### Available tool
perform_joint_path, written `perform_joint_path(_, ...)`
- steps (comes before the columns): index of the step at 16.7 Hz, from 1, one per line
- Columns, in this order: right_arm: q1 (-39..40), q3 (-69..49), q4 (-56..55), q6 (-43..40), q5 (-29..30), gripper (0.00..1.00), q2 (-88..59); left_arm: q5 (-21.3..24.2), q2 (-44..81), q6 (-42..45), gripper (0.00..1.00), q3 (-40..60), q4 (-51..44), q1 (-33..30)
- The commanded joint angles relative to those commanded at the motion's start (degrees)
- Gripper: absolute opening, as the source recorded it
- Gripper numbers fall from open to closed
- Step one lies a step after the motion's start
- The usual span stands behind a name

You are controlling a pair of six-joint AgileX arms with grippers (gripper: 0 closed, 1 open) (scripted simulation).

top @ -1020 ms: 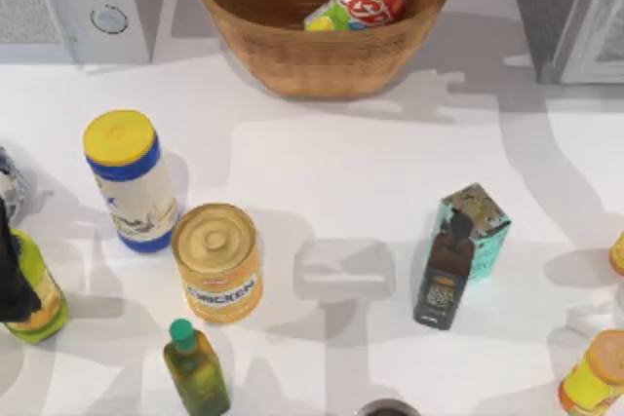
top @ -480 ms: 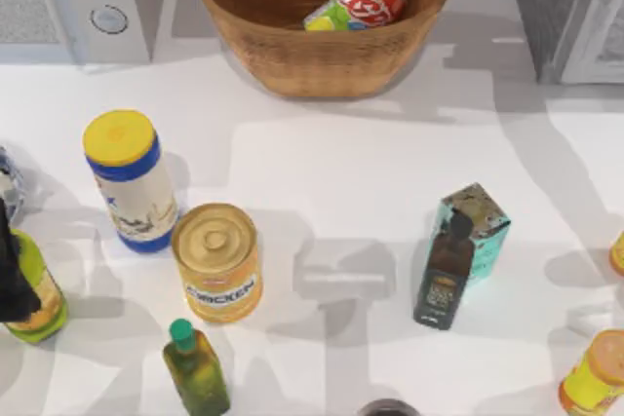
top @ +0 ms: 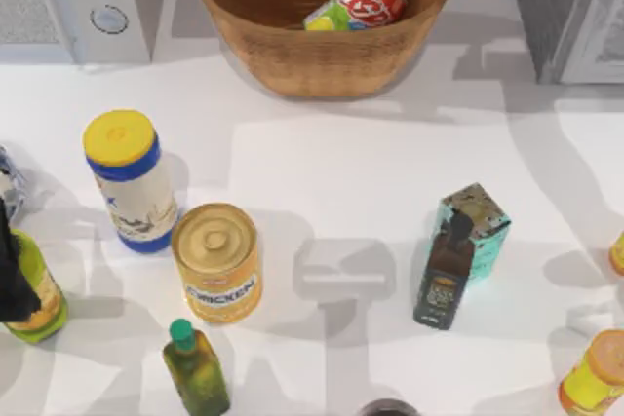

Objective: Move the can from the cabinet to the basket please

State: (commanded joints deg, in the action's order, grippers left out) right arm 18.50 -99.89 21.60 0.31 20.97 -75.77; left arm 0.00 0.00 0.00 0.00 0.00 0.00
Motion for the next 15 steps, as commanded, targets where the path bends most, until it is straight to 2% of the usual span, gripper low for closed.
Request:
perform_joint_path(5,-3.4,18.6,-4.1,0.0,-4.0,1.00,14.2,0.0,0.0,0.0,1.00,0.0,0.0,0.0)
perform_joint_path(15,-13.4,75.1,-15.9,-0.1,-15.1,1.00,55.0,0.0,0.0,0.0,1.00,0.0,0.0,0.0)
